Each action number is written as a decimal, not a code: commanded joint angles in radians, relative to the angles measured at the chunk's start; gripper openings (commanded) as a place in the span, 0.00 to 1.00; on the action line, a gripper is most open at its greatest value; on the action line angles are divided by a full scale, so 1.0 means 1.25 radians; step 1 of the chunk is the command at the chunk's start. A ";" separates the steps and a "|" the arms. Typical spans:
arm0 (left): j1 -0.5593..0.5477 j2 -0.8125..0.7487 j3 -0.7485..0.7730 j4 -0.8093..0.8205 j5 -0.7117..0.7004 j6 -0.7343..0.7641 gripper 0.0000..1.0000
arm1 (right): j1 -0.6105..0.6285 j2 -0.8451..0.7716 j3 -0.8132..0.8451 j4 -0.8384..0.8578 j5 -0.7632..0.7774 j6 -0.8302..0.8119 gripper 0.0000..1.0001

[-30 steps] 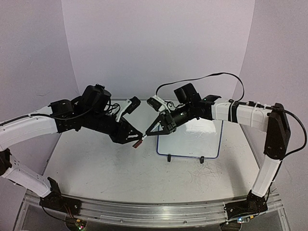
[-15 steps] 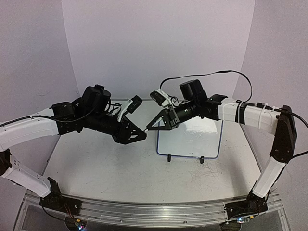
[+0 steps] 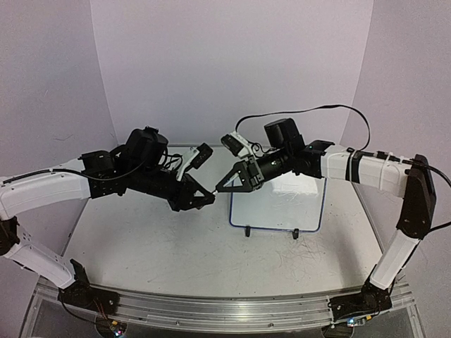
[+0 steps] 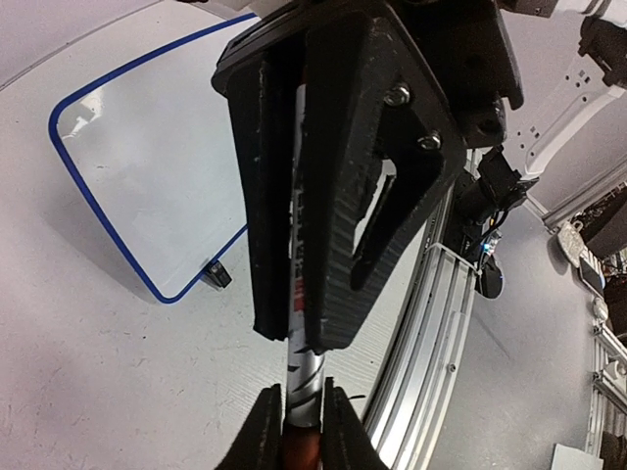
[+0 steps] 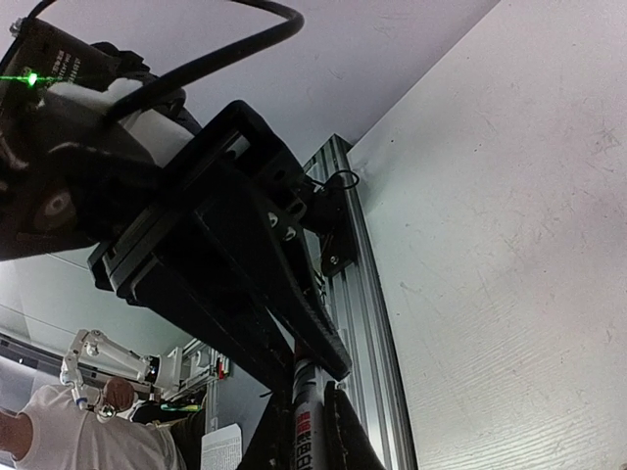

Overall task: Write a sentence on the whiteboard
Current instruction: Pass from the right arm to the left, then pass from the left arm to the right, then open the pen cap from the whiteboard marker, then place the pen cap at the center of the board.

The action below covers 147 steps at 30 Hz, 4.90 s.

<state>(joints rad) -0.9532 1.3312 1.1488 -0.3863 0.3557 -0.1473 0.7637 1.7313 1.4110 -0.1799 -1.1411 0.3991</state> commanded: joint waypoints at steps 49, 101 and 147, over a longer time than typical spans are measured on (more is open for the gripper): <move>0.005 0.043 0.103 -0.110 0.012 0.181 0.00 | 0.014 0.020 0.019 -0.017 -0.057 0.002 0.14; 0.005 -0.005 0.039 -0.114 0.017 0.149 0.10 | 0.002 -0.041 -0.020 -0.019 -0.014 -0.035 0.00; 0.118 0.399 -0.041 0.060 -0.645 -0.419 0.00 | -0.217 -0.648 -0.159 -0.104 0.935 -0.164 0.00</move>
<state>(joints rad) -0.8104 1.7833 1.0417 -0.3466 -0.3582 -0.5788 0.4931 0.8927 1.2213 -0.3149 0.0612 0.2242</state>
